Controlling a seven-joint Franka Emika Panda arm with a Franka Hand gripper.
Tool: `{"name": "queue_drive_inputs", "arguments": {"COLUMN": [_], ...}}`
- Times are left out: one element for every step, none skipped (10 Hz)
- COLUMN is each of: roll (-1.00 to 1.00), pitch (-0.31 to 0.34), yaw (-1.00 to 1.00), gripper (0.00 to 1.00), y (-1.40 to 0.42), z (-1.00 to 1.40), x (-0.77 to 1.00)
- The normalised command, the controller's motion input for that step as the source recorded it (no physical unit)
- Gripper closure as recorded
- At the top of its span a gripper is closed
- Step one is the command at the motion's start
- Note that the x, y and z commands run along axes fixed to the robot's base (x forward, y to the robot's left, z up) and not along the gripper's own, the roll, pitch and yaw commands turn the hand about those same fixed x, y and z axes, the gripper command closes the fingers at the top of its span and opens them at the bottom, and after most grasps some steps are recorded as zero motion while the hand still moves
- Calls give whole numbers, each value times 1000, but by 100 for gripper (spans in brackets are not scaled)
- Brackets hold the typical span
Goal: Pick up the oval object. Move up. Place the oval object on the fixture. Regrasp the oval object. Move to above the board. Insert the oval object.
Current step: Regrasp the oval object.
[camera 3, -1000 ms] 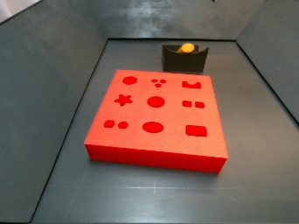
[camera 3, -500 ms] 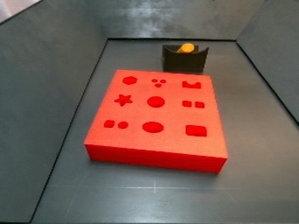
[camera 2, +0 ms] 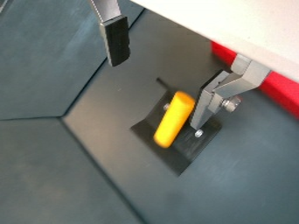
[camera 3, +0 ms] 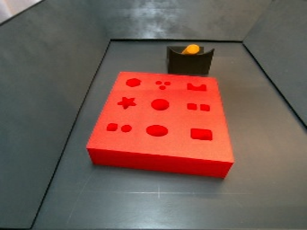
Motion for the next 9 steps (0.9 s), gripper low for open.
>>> {"name": "queue_drive_inputs", "arguments": {"roll": [1000, 1000, 761, 567, 338, 264, 165, 147, 130], "pitch": [99, 121, 129, 121, 104, 90, 134, 111, 56], "yaw": [68, 83, 103, 120, 139, 149, 178, 184, 189], "gripper": [0, 0, 0, 0, 0, 0, 0, 0, 0], "y": [-34, -36, -38, -39, -30, -25, 75, 75, 66], "z": [-13, -11, -18, -17, -9, -4, -1000, -1000, -1000], "x": [84, 86, 90, 90, 87, 83, 30, 32, 49]}}
